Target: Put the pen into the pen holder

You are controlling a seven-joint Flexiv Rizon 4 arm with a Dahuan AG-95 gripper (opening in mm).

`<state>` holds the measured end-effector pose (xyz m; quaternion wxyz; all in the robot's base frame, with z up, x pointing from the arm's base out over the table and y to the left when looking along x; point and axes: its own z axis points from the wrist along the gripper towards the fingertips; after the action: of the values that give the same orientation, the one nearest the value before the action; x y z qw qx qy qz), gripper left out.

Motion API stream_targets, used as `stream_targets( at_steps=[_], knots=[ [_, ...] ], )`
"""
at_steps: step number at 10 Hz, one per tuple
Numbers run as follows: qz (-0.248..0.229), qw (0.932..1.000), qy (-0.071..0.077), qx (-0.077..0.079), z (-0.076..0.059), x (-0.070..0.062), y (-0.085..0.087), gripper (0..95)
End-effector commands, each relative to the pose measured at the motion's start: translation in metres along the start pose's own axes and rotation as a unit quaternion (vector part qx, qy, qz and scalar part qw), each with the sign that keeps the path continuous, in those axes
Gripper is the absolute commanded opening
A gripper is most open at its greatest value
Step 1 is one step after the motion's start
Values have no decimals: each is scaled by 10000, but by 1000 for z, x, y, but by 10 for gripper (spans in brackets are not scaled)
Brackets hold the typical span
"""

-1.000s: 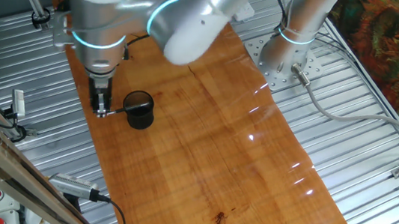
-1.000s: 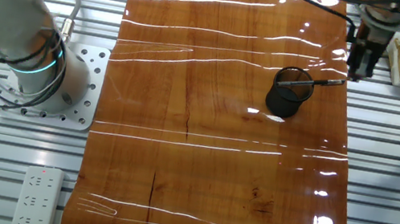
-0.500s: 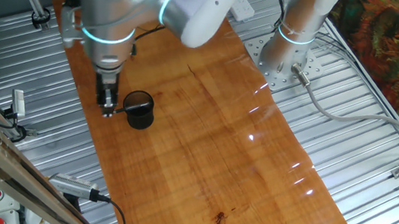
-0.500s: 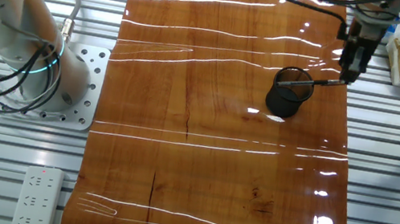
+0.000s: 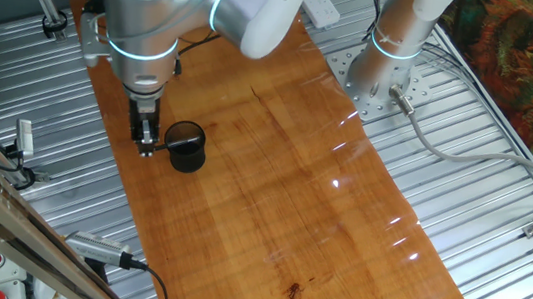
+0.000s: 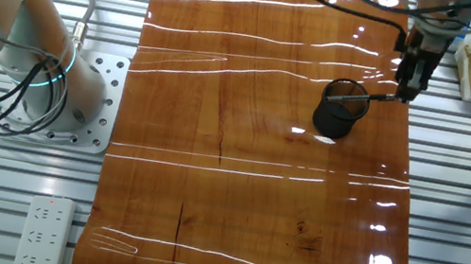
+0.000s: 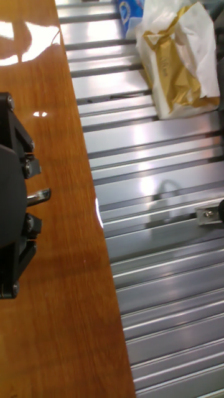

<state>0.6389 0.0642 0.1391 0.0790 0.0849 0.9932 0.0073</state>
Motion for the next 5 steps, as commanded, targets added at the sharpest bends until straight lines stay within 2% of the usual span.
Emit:
stream_targets(
  at_steps=[1,5],
  knots=[
    [-18,10000,-55,10,10,0,-4,380],
    [-2,10000,-79,29,23,2,3,380]
  ],
)
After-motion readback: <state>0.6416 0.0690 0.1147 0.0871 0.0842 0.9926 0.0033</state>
